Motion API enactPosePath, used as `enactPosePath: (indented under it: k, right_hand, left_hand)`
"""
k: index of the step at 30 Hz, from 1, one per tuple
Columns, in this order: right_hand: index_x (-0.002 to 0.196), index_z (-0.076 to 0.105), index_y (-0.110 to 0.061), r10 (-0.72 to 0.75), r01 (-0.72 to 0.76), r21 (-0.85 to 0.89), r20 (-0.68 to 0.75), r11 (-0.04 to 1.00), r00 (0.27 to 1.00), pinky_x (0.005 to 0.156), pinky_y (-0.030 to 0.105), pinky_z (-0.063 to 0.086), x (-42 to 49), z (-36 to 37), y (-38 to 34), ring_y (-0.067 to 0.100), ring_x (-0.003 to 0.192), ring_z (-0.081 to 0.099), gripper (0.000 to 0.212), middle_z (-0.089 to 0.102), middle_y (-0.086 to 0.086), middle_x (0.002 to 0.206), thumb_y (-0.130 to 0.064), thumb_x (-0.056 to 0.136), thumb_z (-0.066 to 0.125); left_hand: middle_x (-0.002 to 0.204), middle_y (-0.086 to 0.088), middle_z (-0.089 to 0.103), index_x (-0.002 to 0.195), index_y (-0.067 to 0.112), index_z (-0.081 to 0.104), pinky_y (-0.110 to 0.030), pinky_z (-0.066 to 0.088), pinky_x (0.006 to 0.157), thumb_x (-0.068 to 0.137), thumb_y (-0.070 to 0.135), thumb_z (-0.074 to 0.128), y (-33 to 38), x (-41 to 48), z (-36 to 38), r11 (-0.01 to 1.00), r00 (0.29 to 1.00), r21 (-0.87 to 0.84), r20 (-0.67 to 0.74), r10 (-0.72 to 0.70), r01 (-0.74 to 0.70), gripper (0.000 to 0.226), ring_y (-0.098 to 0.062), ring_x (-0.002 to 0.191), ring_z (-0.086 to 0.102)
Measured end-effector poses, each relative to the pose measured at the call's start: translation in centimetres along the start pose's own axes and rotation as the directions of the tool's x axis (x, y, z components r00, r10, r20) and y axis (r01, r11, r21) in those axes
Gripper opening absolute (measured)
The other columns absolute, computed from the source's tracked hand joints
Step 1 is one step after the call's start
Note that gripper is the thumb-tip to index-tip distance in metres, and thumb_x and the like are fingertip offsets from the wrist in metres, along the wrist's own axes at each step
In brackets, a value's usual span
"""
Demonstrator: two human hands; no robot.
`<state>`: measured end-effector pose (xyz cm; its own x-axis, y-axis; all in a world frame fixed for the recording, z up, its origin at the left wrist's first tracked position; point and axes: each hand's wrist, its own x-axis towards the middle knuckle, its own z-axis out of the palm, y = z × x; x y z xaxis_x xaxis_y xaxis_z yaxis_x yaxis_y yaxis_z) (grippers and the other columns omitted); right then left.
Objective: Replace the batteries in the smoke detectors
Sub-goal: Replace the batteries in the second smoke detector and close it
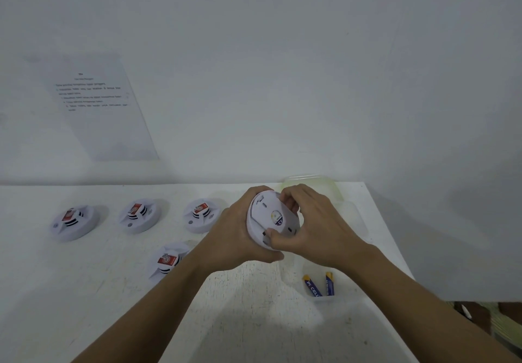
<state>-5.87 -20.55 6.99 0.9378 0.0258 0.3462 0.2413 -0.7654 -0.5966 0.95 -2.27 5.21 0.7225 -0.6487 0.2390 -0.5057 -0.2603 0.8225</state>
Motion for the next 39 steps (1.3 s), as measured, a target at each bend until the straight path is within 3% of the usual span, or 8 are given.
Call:
enactPosePath:
  k: [4,14,19,25,30,32,35,39]
  right_hand:
    - [0.106,0.058,-0.023,-0.039,0.040,0.012,-0.037,0.999,0.999,0.077,0.022,0.044,-0.1,-0.1,-0.1,0.009,0.092,0.052,0.054,0.055,-0.009,0.098,-0.063,0.070,0.065]
    - [0.122,0.062,-0.017,-0.104,0.104,-0.009,-0.115,0.995,0.988,0.082,0.028,0.050,-0.5,2.4,0.1,0.009,0.098,0.055,0.058,0.058,-0.008,0.108,-0.058,0.081,0.064]
    - [0.115,0.068,-0.020,0.030,0.074,0.310,-0.316,0.948,0.948,0.072,0.016,0.050,0.2,2.5,-0.8,0.011,0.092,0.064,0.044,0.069,-0.010,0.101,-0.043,0.079,0.072]
    - [0.109,0.066,-0.028,0.277,-0.160,0.490,-0.176,0.857,0.945,0.064,0.018,0.054,0.5,3.6,-0.4,0.007,0.079,0.067,0.023,0.071,-0.006,0.090,-0.031,0.087,0.074]
    - [0.112,0.066,-0.027,0.180,-0.182,0.188,0.030,0.965,0.983,0.069,0.015,0.050,-0.6,6.3,0.6,0.003,0.079,0.066,0.036,0.070,-0.013,0.092,-0.048,0.083,0.074]
    - [0.118,0.064,-0.028,0.093,-0.084,-0.075,0.124,0.994,0.988,0.086,0.030,0.046,-0.9,7.6,1.1,0.006,0.084,0.063,0.049,0.068,-0.013,0.098,-0.059,0.081,0.066]
    - [0.117,0.063,-0.029,0.001,0.083,-0.383,0.213,0.920,0.977,0.090,0.039,0.033,-1.3,9.2,1.8,0.012,0.090,0.060,0.052,0.066,-0.010,0.099,-0.066,0.082,0.054]
    - [0.107,0.068,-0.029,-0.072,0.183,-0.485,0.238,0.855,0.969,0.081,0.039,0.025,-2.0,9.9,2.6,0.015,0.092,0.060,0.049,0.070,-0.010,0.092,-0.066,0.078,0.052]
  left_hand:
    - [0.104,0.053,0.055,0.112,0.074,0.049,-0.002,0.047,0.079,0.041,0.052,0.081,1.2,-0.2,0.2,0.997,0.998,-0.058,-0.035,-0.047,0.045,0.082,0.022,0.104,0.056]
    - [0.090,0.056,0.056,0.110,0.037,0.045,-0.013,0.050,0.091,0.029,0.071,0.089,-0.2,-1.0,-0.5,0.984,0.992,-0.158,-0.089,-0.092,0.077,0.098,0.004,0.117,0.059]
    - [0.123,0.019,0.062,0.132,0.035,0.047,-0.035,0.059,0.094,0.059,0.015,0.098,-0.6,-2.8,-2.1,0.994,0.993,-0.081,-0.089,-0.075,0.068,0.091,-0.011,0.119,0.061]
    - [0.125,0.021,0.059,0.134,0.030,0.045,-0.019,0.056,0.088,0.058,0.007,0.097,-1.0,-4.6,-5.3,1.000,0.989,-0.017,-0.148,-0.024,0.021,0.095,-0.007,0.122,0.058]
    - [0.123,0.027,0.056,0.134,0.027,0.044,-0.011,0.051,0.088,0.058,0.004,0.097,-1.1,-5.6,-7.1,0.999,0.987,0.014,-0.159,-0.037,0.040,0.096,0.001,0.121,0.055]
    - [0.122,0.028,0.057,0.135,0.026,0.044,-0.011,0.051,0.089,0.057,0.008,0.097,-1.4,-5.8,-7.2,0.999,0.985,0.016,-0.164,-0.045,0.048,0.096,0.001,0.120,0.056]
    - [0.121,0.027,0.057,0.134,0.025,0.045,-0.011,0.051,0.088,0.055,0.011,0.098,-1.8,-5.8,-6.9,0.998,0.985,0.008,-0.165,-0.056,0.058,0.096,0.001,0.119,0.056]
    - [0.125,0.020,0.058,0.135,0.025,0.044,-0.015,0.053,0.089,0.057,0.009,0.098,-2.6,-5.5,-5.6,0.998,0.991,0.003,-0.116,-0.065,0.066,0.096,-0.006,0.122,0.057]
